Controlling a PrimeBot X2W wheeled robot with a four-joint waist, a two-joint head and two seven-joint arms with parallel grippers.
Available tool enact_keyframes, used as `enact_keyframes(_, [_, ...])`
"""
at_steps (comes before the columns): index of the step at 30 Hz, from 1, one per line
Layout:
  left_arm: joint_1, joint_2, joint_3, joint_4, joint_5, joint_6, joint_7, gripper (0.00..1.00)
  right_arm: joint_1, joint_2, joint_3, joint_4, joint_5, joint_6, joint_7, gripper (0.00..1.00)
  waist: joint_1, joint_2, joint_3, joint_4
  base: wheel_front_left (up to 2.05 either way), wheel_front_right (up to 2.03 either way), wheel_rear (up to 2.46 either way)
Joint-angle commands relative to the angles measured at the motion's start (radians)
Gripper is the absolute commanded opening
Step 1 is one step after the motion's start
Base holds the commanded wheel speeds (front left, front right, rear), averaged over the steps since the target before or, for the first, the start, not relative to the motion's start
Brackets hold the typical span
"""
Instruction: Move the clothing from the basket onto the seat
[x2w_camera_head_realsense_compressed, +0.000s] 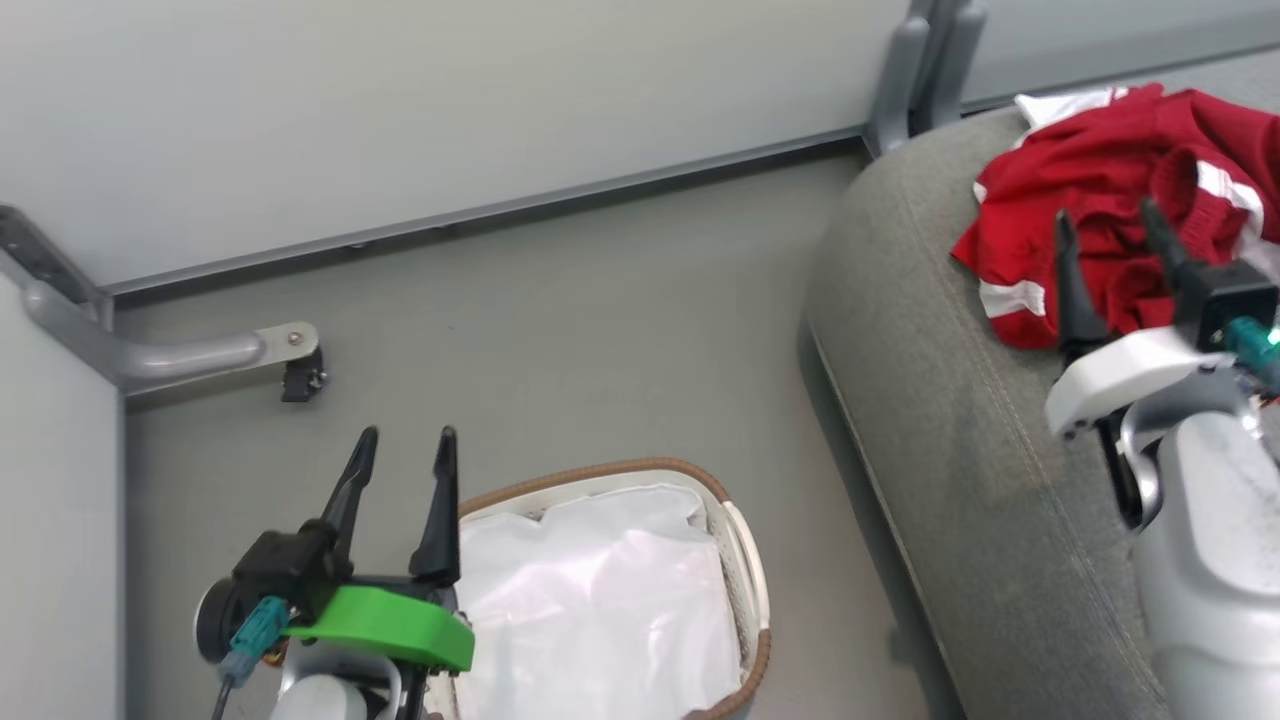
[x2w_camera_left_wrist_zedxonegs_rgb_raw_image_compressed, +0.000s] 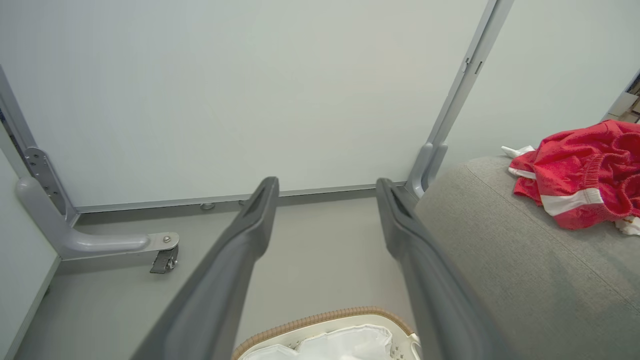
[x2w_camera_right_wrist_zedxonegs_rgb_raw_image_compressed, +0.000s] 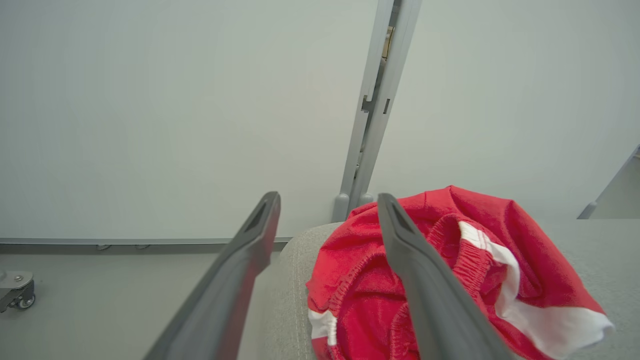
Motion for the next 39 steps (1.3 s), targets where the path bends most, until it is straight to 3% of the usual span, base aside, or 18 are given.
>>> enact_keyframes(1, [0.027, -0.001, 0.022, 0.004, 0.006, -0.003, -0.001, 1.00, 0.037, 0.014, 0.002, -0.019, 0.017, -0.001, -0.002, 1.00, 0.0001, 0.0000, -0.058, 0.063, 0.00, 0.00, 0.00])
enact_keyframes(10, [0.117, -0.007, 0.133, -0.005, -0.021, -0.003, -0.001, 1.00, 0.219, 0.102, 0.064, -0.122, 0.092, -0.001, -0.002, 1.00, 0.0001, 0.0000, -0.091, 0.109, 0.00, 0.00, 0.00])
enact_keyframes(19, [0.186, -0.007, 0.154, -0.018, -0.049, -0.003, -0.001, 1.00, 0.366, 0.103, 0.105, -0.182, 0.188, -0.001, -0.002, 1.00, 0.0001, 0.0000, -0.109, 0.119, 0.00, 0.00, 0.00])
enact_keyframes(39, [0.193, -0.007, 0.141, 0.008, -0.039, -0.003, -0.001, 1.00, 0.422, 0.103, 0.142, -0.192, 0.175, -0.001, -0.002, 1.00, 0.0001, 0.0000, -0.121, 0.108, 0.00, 0.00, 0.00])
